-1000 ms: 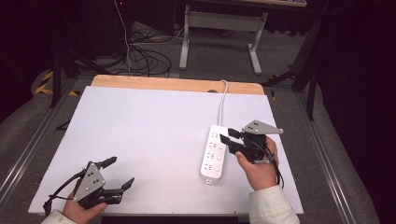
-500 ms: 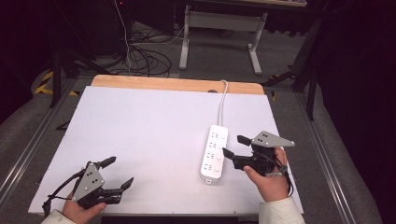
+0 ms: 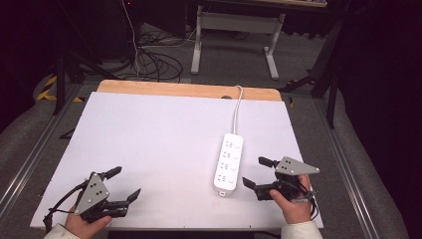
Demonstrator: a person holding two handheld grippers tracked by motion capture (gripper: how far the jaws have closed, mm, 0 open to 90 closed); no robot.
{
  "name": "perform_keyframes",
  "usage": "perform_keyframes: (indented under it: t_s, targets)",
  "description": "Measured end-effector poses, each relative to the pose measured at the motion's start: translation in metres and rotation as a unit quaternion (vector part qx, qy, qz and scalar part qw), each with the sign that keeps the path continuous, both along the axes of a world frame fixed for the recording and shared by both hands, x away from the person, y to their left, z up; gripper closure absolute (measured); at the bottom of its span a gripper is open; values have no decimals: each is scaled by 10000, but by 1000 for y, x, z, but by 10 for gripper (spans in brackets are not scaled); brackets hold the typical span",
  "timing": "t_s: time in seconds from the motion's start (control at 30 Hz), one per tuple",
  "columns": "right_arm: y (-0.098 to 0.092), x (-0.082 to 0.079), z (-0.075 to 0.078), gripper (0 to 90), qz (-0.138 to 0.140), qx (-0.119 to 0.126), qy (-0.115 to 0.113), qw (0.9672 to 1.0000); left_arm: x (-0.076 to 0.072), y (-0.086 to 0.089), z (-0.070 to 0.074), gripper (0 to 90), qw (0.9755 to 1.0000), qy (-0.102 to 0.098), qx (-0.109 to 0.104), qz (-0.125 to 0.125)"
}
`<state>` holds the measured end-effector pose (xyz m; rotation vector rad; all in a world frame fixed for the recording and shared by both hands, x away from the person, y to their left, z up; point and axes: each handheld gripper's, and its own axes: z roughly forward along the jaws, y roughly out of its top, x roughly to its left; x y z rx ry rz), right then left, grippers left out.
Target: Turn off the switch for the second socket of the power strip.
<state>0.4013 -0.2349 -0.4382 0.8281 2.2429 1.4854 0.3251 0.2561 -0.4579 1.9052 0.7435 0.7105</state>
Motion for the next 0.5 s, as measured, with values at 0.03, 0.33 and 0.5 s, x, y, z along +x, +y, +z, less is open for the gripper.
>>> perform_keyframes:
  t_s: [0.03,0.33,0.5]
  targets:
    - [-2,-1,-3,86,7,3,6,10000,0,0,0,158,10000,13,-10,5]
    - [-11,-8,-30,70,10,-83,73,9999,0,1,0,158,10000,1,-15,33]
    - [-13,-12,-40,70,27,-223,124,9997,0,2,0,155,10000,-73,18,57]
